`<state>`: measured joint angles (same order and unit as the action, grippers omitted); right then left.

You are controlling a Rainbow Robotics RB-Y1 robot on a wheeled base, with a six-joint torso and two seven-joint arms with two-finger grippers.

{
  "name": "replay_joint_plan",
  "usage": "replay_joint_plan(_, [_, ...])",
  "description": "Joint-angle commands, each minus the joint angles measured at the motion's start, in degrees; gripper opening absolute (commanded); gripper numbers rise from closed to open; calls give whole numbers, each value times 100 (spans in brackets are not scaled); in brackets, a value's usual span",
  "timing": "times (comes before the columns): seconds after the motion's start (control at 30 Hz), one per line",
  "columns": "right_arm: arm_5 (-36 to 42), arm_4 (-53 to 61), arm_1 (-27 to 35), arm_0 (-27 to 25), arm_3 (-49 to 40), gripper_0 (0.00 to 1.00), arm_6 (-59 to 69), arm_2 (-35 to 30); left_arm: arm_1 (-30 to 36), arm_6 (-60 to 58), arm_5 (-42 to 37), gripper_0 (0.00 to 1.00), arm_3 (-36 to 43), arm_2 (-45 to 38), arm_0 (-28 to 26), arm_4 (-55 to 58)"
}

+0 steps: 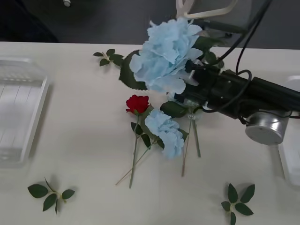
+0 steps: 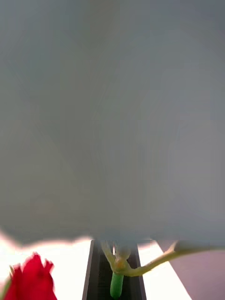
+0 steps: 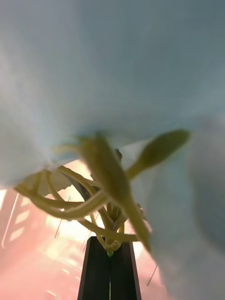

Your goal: Put the red flowers into the right box and the blue flowers into the left box

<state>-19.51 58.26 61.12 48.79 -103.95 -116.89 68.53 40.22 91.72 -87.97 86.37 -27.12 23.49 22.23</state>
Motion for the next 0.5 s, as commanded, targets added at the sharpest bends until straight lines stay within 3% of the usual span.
replay_joint_plan(0.03, [650,53,-188,175,-240,0,782,-279,241,320,140,0,-191,-101,86,-96])
replay_joint_plan(0.13, [1081,71,-276,175,-442,0,1019,-419,241,311,271,7,-235,-101,86,-157])
replay_joint_plan(0.2, [1309,97,-328,166,-539,0,1037,-463,250,302,324,34,-244,-101,86,-184])
replay_joint_plan(0.23, [1476,124,-346,175,-600,0,1063,-498,241,285,359,59,-253,-101,86,-166])
replay_joint_plan(0.27, [1643,150,-364,175,-688,0,1072,-534,241,276,368,77,-253,-119,86,-157])
replay_joint_plan(0.37, [1846,185,-416,131,-890,0,1116,-622,241,276,386,93,-253,-119,86,-25])
replay_joint_plan(0.5, [1872,194,-487,43,-1066,0,1125,-709,241,276,421,97,-244,-127,86,458])
